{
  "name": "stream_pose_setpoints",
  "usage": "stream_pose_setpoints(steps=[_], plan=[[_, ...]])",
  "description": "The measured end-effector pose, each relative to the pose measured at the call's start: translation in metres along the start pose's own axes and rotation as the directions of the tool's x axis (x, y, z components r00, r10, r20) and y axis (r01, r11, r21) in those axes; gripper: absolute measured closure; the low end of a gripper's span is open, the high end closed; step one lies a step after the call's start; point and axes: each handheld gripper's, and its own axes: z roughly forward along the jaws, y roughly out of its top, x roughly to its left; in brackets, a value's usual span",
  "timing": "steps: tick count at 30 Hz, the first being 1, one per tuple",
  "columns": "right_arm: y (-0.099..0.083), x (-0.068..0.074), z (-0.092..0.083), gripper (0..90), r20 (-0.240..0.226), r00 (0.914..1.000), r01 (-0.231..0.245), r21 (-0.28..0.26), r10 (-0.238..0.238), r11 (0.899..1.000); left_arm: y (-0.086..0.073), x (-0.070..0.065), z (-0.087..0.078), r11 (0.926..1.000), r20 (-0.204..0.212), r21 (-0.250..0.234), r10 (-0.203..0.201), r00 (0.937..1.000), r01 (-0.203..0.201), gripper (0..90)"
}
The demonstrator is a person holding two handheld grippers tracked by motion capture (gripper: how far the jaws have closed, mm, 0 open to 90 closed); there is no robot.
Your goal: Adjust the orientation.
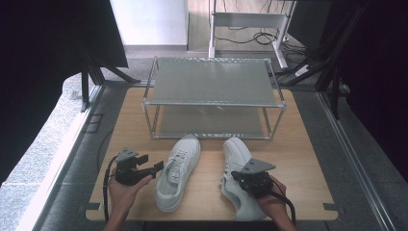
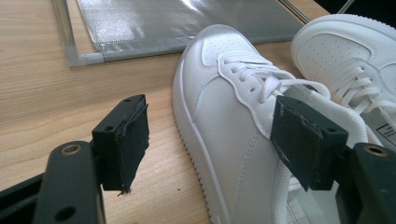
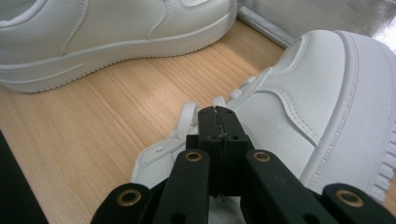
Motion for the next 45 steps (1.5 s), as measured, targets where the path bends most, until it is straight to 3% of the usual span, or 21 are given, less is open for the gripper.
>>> stream_pose_setpoints(steps=[12,18,22,28,31,32,34,39,45], plan=[[-0.003,-0.010,-0.008,90.0,0.017,0.9994,-0.030,-0.016,0.030,0.999,-0.001,0.002,0.001,0.9999,-0.002,0.009,-0.008,1.0000,0.008,27.8],[-0.010,-0.028,-0.022,90.0,0.045,0.9951,-0.087,-0.037,0.088,0.996,-0.001,0.002,0.002,0.9999,-0.002,0.009,-0.009,1.0000,0.009,27.9],[-0.013,-0.038,-0.028,90.0,0.063,0.9933,-0.095,-0.035,0.097,0.995,-0.001,0.002,0.002,0.9999,-0.003,0.010,-0.010,0.9999,0.010,27.9],[-0.027,-0.062,-0.035,90.0,0.160,0.9801,-0.118,0.002,0.117,0.993,-0.002,0.002,0.004,0.9999,-0.009,0.014,-0.009,0.9999,0.010,28.3],[-0.044,-0.082,-0.030,90.0,0.218,0.9645,-0.163,0.050,0.149,0.985,-0.002,0.002,0.004,0.9998,-0.010,0.015,-0.009,0.9999,0.009,28.4],[-0.050,-0.089,-0.031,90.0,0.151,0.9675,-0.205,0.003,0.202,0.979,-0.002,0.002,0.004,0.9998,-0.012,0.015,-0.009,0.9999,0.009,28.6],[-0.054,-0.098,-0.034,90.0,0.103,0.9615,-0.253,-0.032,0.255,0.967,-0.002,0.002,0.004,0.9998,-0.012,0.015,-0.010,0.9999,0.010,28.6],[-0.055,-0.098,-0.036,90.0,0.114,0.9611,-0.247,-0.050,0.252,0.968,-0.002,0.002,0.004,0.9998,-0.010,0.016,-0.010,0.9999,0.010,28.7],[-0.055,-0.097,-0.041,90.0,0.155,0.9519,-0.254,-0.081,0.264,0.964,-0.002,0.001,0.003,0.9999,-0.007,0.011,-0.010,0.9999,0.010,28.8]])
